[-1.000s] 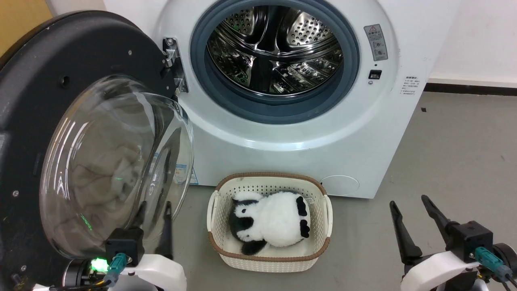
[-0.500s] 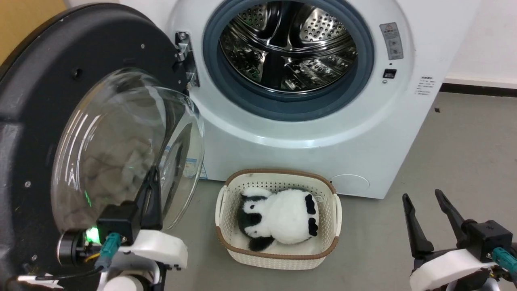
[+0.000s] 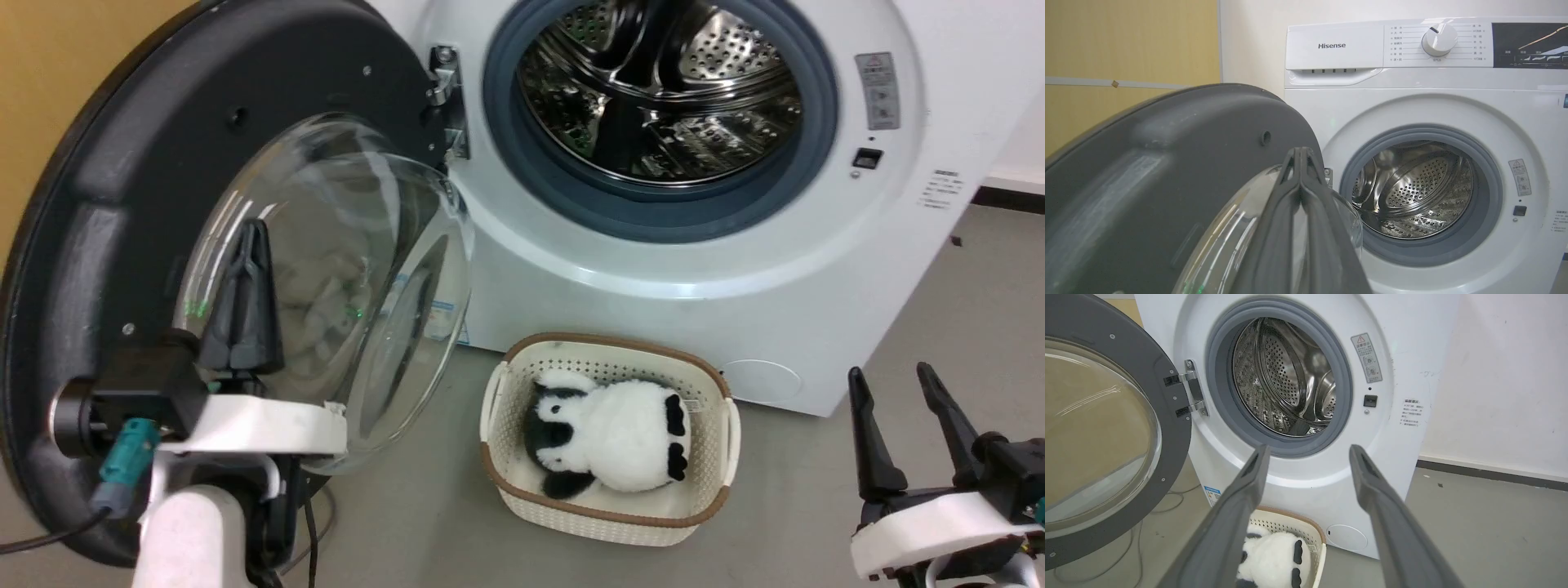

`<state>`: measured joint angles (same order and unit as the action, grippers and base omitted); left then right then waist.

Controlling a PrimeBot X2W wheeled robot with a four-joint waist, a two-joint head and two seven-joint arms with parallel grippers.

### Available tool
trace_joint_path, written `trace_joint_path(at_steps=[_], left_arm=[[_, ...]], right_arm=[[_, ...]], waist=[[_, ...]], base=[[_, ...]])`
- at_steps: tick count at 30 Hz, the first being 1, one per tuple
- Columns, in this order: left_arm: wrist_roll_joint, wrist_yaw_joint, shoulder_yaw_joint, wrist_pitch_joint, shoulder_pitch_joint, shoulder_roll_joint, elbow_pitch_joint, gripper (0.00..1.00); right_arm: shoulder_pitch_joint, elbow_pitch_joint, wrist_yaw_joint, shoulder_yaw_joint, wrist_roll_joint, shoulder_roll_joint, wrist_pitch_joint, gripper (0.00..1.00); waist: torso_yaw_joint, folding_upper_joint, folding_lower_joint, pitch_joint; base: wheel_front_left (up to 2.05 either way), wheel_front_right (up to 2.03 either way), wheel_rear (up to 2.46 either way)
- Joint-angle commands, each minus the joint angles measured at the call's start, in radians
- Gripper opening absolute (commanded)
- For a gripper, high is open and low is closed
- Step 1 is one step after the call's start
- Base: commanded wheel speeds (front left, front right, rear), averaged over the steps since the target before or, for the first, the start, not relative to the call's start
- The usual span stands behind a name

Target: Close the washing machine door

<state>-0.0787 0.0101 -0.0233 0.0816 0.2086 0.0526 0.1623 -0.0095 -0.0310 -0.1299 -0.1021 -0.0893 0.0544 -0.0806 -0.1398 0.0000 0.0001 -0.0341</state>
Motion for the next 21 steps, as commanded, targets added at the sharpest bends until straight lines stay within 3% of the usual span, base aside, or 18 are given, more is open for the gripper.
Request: trace_joint_path(at_steps=[1, 14, 21], left_arm=[[-0.022, 0.008, -0.015, 0.010, 0.034, 0.001, 0.016, 0.00], [-0.204, 0.034, -0.157, 0.036, 0.115, -0.002, 0.076, 0.00], [-0.399, 0.027, -0.263, 0.031, 0.134, -0.002, 0.073, 0.00]], right_arm=[[-0.019, -0.009, 0.000, -0.010, -0.009, -0.001, -0.011, 1.00], [-0.042, -0.013, 0.000, -0.016, -0.026, -0.002, -0.037, 1.00], [-0.058, -0.013, 0.000, -0.021, -0.035, -0.002, -0.051, 1.00]], waist=[[-0.023, 0.0000, 0.0000, -0.005], [-0.109, 0.0000, 0.0000, -0.027], [-0.143, 0.0000, 0.0000, -0.039]], base=[[0.00, 0.00, 0.00], [0.00, 0.00, 0.00], [0.00, 0.00, 0.00]])
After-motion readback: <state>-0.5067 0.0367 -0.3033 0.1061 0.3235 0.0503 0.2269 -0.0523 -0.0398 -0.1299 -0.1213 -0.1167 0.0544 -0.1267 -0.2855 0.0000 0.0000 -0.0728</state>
